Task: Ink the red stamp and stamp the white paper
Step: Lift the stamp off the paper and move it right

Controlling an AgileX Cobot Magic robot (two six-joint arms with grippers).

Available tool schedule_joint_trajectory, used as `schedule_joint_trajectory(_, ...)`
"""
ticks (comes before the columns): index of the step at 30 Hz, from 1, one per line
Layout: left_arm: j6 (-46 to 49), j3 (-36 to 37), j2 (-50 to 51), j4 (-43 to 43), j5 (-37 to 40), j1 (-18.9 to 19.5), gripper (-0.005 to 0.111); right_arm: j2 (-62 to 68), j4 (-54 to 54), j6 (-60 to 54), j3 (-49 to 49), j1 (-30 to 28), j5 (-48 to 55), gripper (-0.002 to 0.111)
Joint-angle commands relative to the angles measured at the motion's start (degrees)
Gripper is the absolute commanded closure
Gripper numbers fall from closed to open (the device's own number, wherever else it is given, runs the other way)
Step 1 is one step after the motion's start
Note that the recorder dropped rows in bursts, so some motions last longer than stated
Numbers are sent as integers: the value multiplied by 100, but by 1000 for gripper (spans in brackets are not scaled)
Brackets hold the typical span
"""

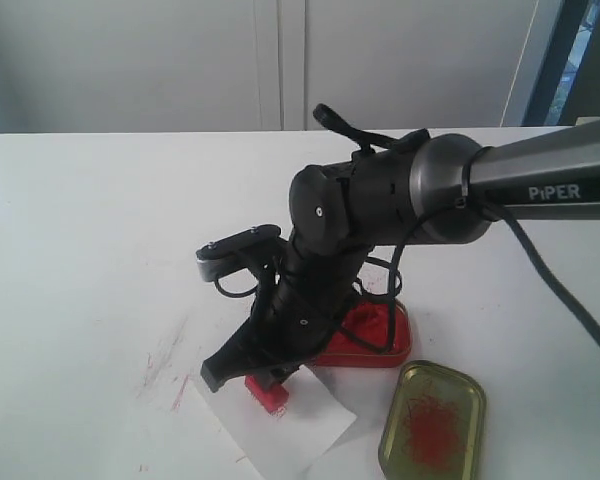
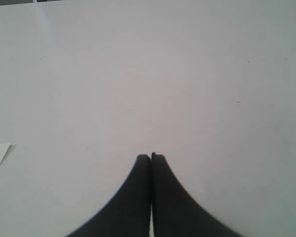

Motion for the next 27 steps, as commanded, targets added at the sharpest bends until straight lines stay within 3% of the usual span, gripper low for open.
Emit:
schedule_joint_trajectory(1,0,-32,39,-57,7,13,107,-368,-36,-33,-3,-32,-16,108)
schedule_joint_trajectory(10,0,-32,39,-57,7,13,107,-727,405,-79,-3,-315,106,108)
schedule_joint_trajectory(17,0,-32,39,-57,7,13,107,-727,841,-594,9,-983,491,108)
schedule_joint_trajectory(27,0,-32,39,-57,7,13,107,-727,2818,-2314,559,-2284,502,108)
